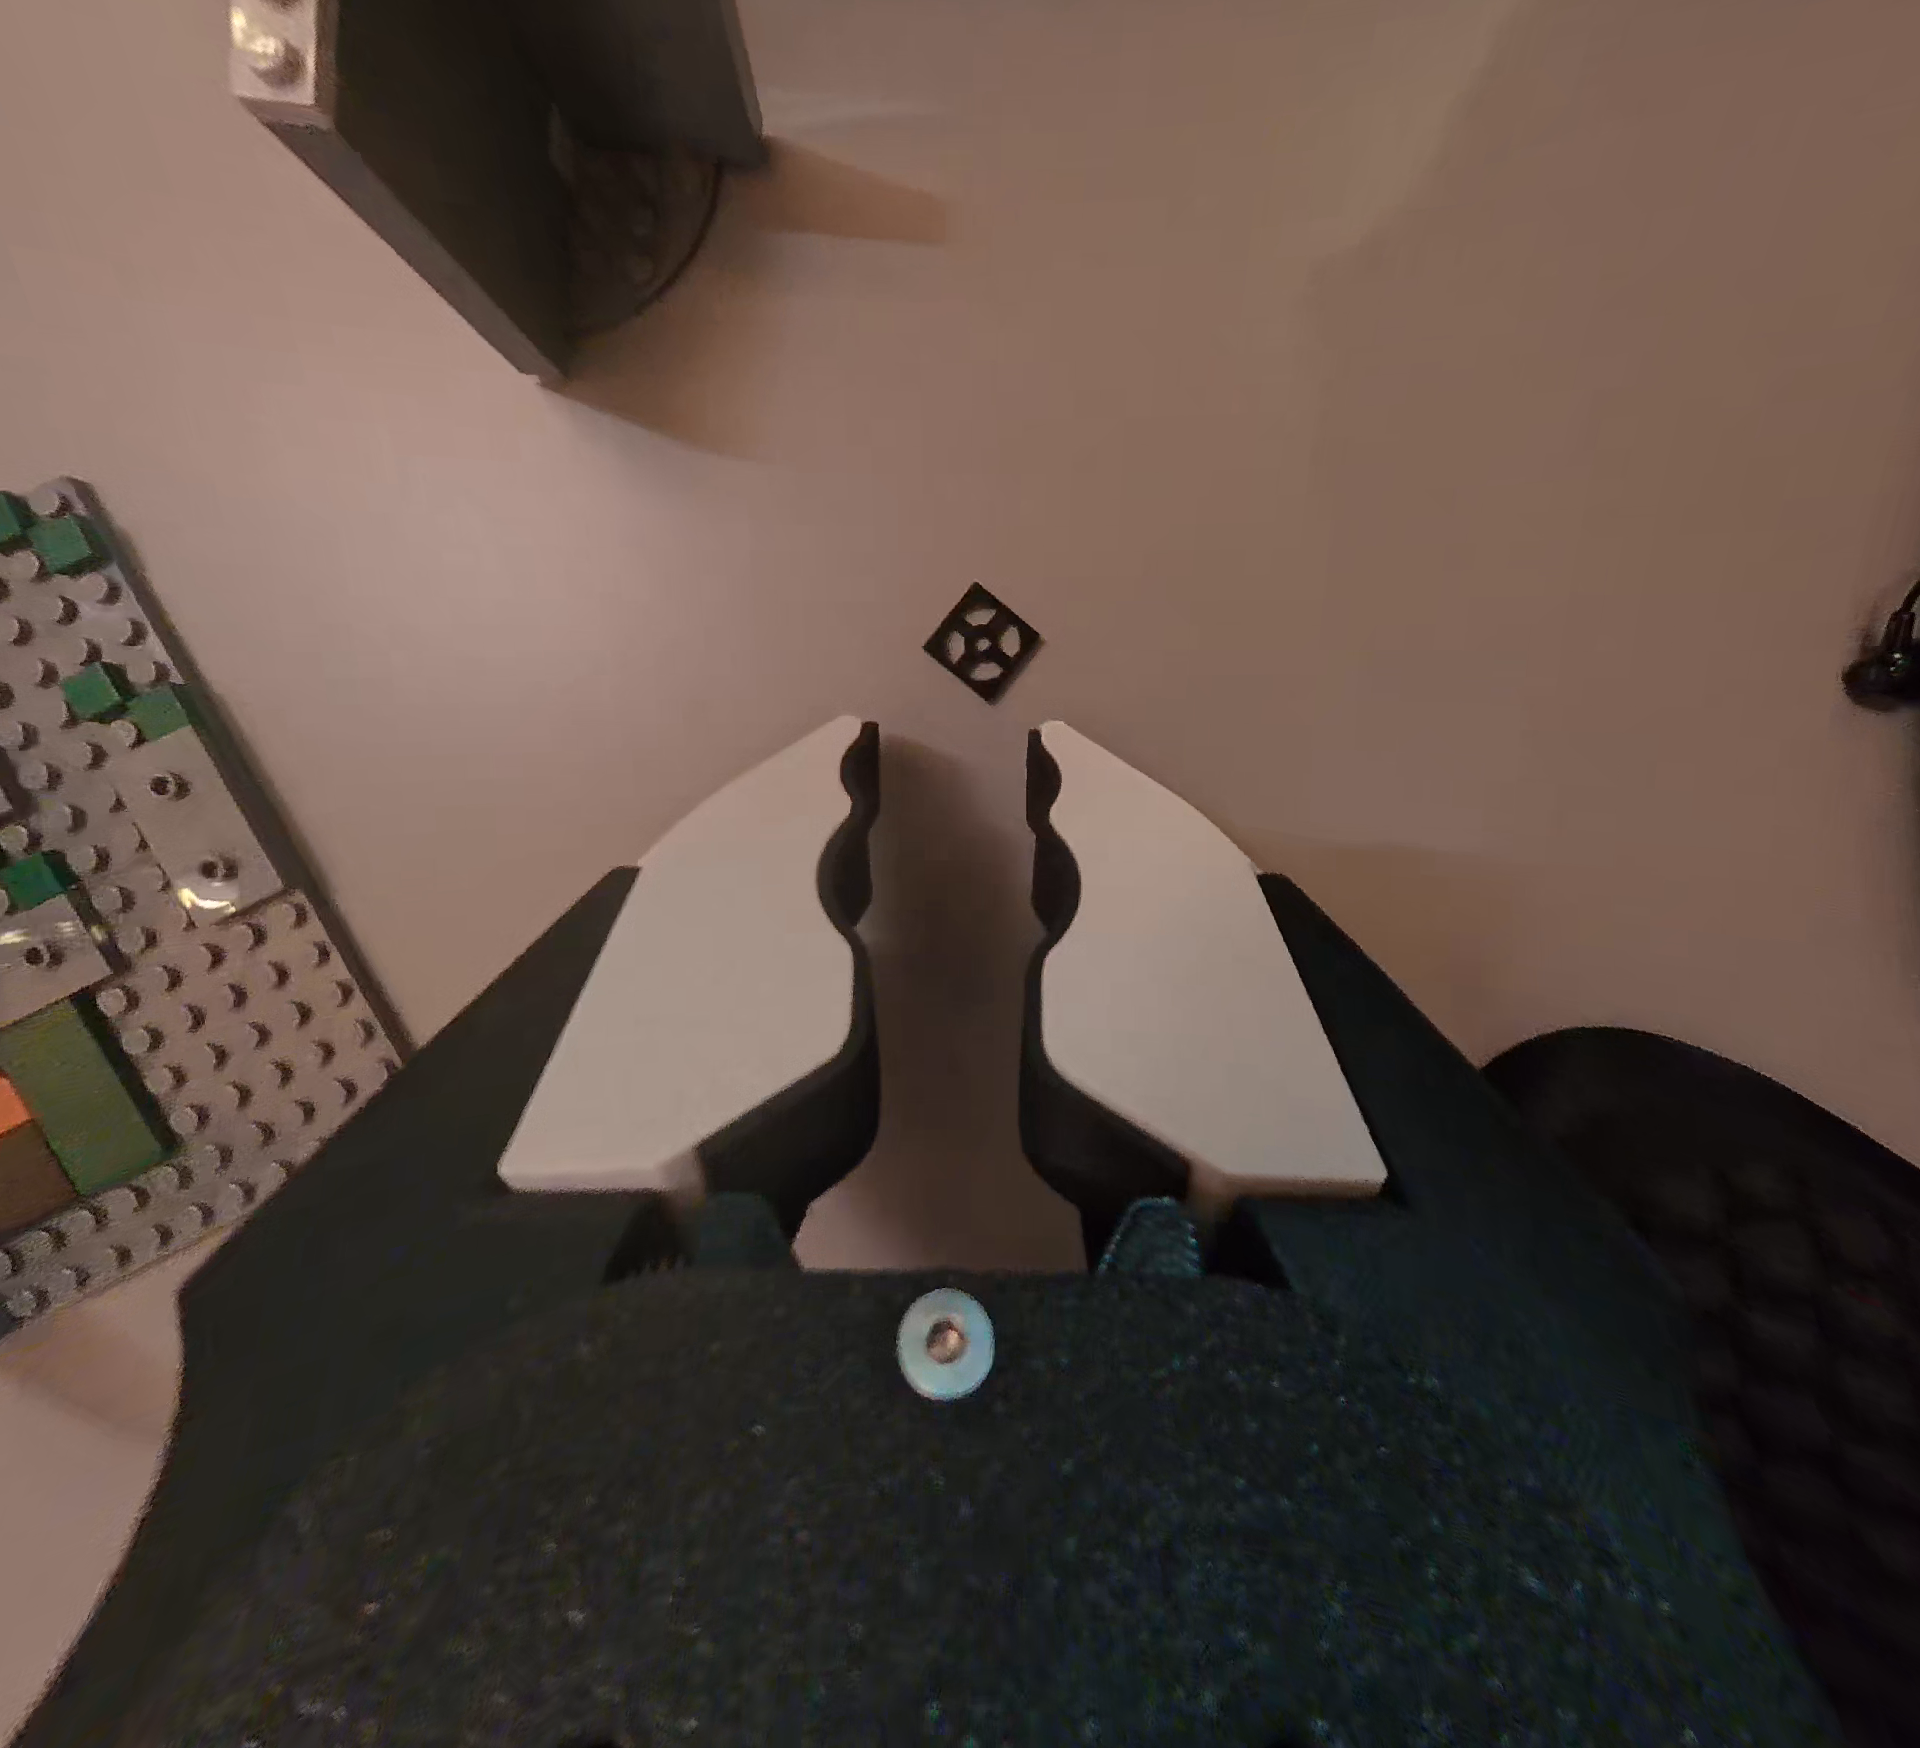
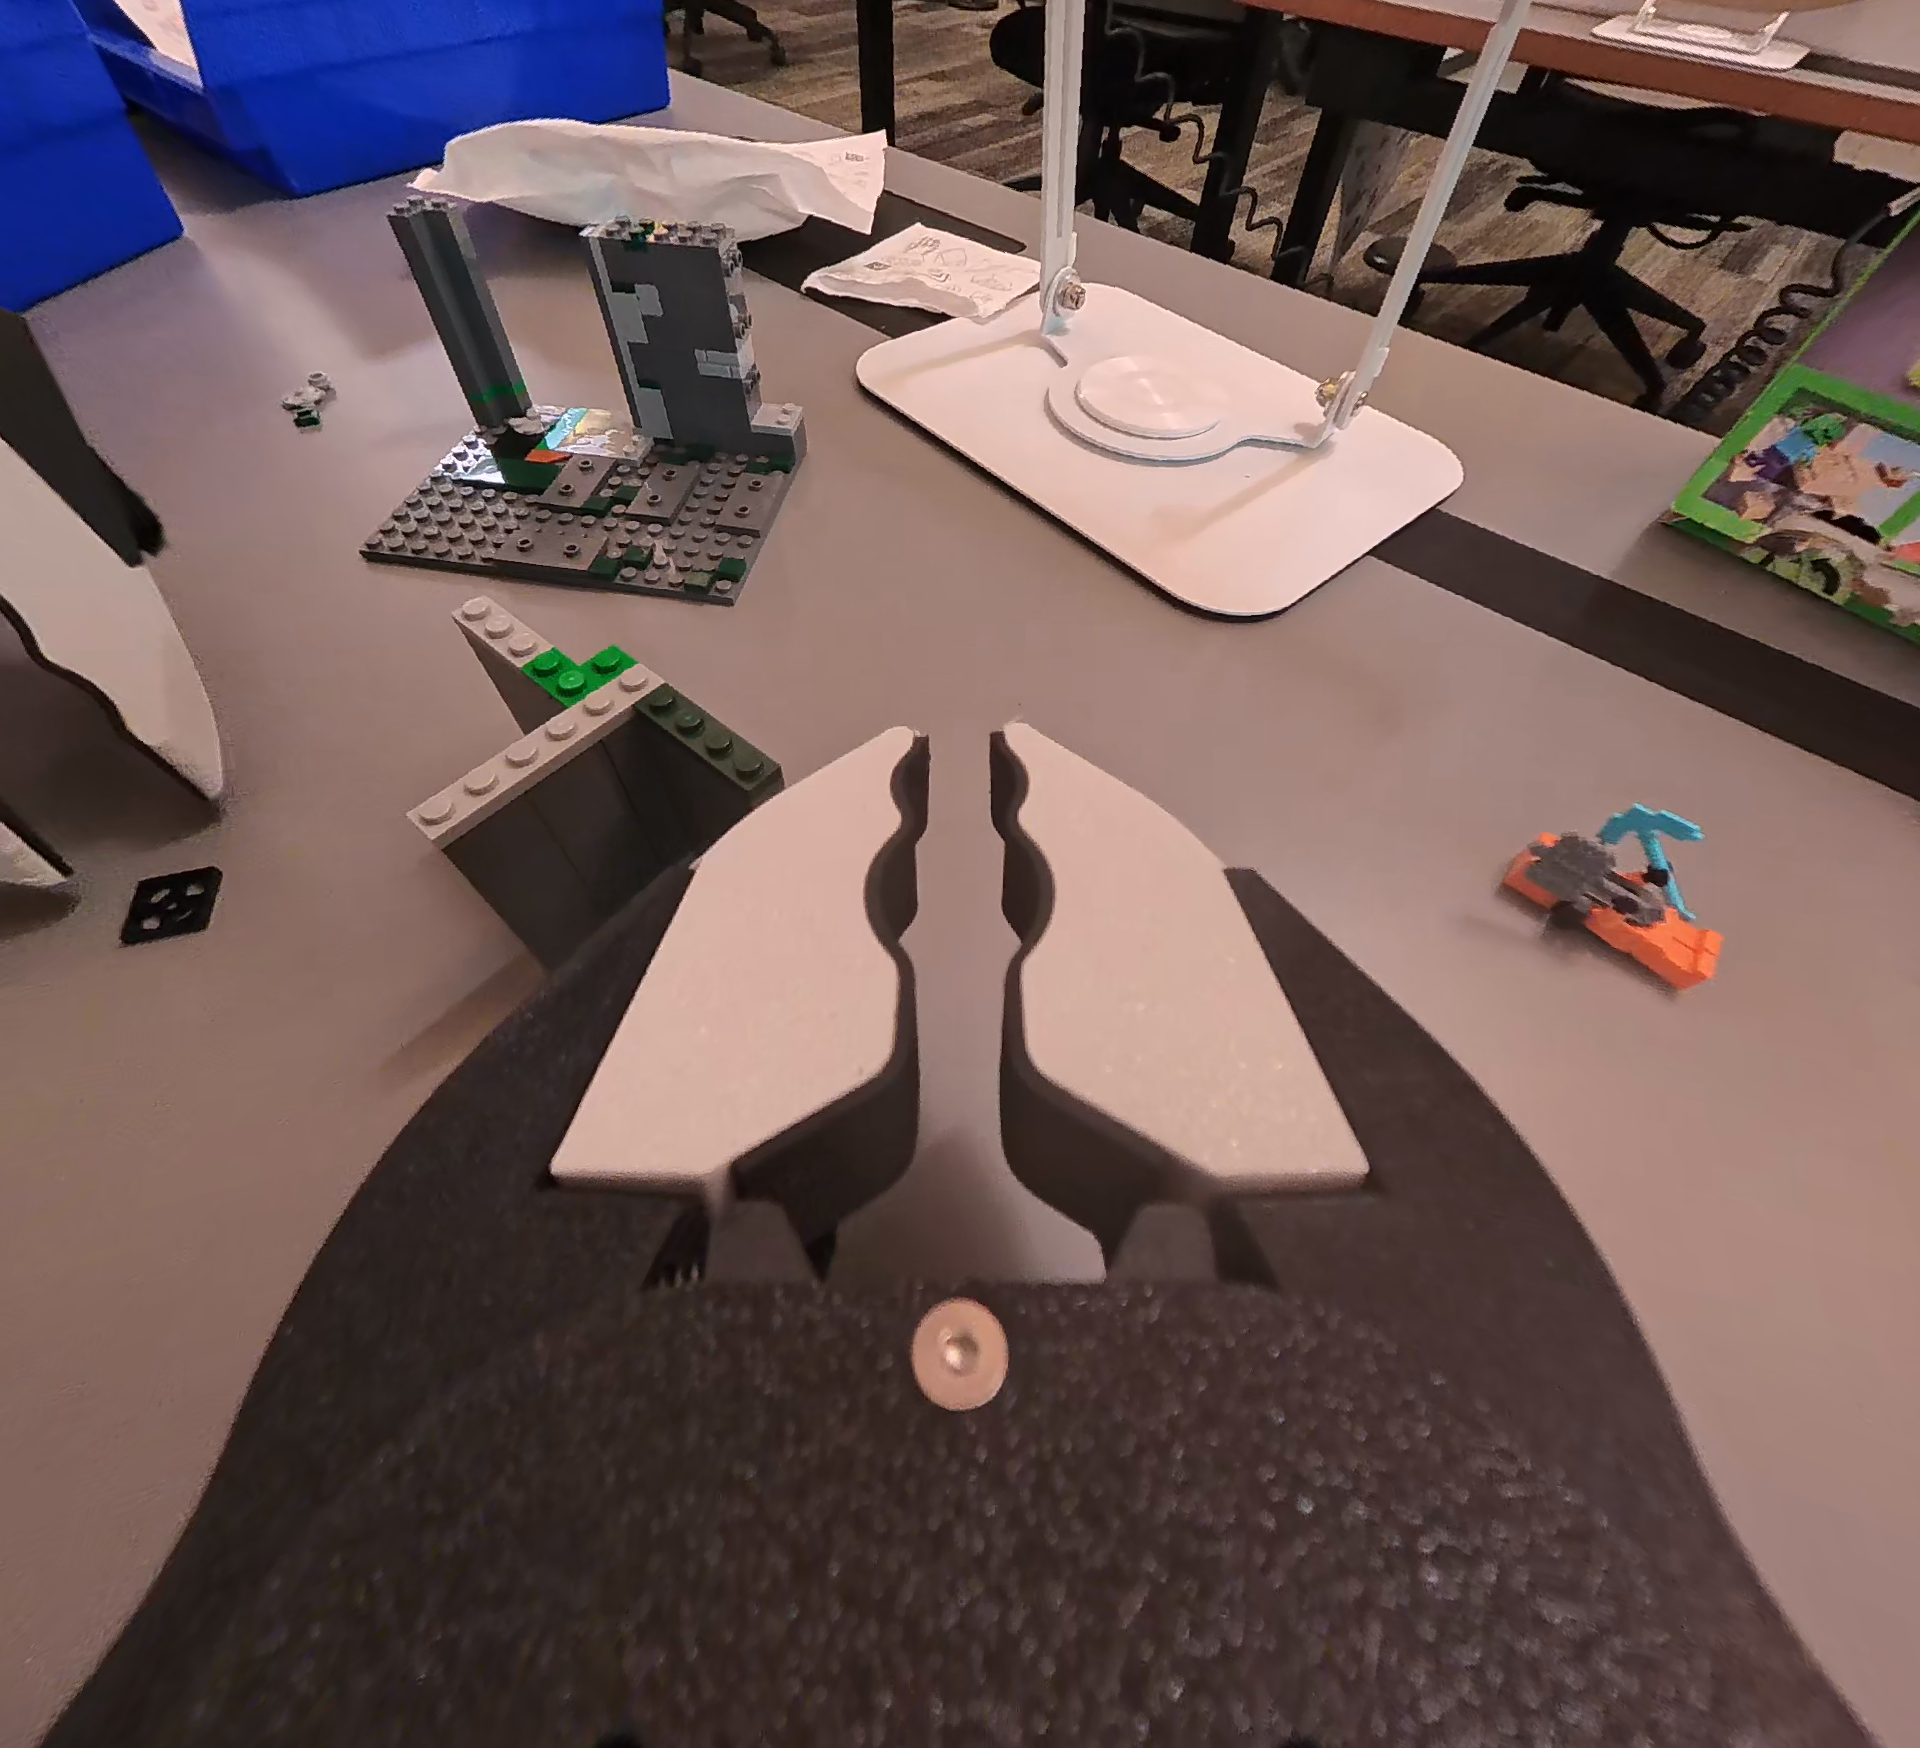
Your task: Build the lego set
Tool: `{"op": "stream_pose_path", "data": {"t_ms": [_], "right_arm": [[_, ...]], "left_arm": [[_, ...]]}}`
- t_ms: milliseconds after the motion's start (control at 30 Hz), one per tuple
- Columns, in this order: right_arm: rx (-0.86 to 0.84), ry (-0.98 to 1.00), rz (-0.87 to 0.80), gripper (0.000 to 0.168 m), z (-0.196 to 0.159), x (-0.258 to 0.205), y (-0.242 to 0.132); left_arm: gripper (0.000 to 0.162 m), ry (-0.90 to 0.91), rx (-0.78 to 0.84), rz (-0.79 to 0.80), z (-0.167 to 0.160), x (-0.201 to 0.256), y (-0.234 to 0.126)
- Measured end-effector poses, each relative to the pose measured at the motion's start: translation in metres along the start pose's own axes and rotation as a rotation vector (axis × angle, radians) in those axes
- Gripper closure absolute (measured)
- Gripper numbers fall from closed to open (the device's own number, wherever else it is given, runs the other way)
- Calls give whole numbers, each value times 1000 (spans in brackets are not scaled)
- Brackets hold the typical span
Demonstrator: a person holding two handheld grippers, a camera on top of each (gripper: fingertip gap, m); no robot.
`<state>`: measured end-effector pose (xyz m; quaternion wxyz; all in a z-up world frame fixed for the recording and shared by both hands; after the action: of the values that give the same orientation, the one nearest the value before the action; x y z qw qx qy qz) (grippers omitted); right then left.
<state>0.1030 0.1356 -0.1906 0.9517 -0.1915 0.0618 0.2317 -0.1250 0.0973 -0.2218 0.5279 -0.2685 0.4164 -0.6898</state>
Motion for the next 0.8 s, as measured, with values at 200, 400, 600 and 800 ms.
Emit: {"op": "stream_pose_path", "data": {"t_ms": [200,400,600,800], "right_arm": [[-3,4,0,158,-1,1,0],[-5,5,2,158,-1,0,0],[-8,2,5,158,-1,-1,1],[-2,6,6,158,0,0,-1]], "left_arm": [[136,-15,41,19,0,4,-3],[137,-44,103,43,3,11,0],[137,-112,99,138,8,13,8],[140,-131,61,193,11,15,17]]}}
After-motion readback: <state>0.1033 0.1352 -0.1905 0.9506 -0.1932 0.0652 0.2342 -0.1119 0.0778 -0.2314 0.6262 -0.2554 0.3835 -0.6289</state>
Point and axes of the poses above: each gripper's, where its closed fingertips meet, y out along the fingers, z out of its top, x = y × z across the jaws, the point moved 6 cm from there along -y, back along the fingers, and after that the axes turned 15 degrees about y, right-handed, at the moved point
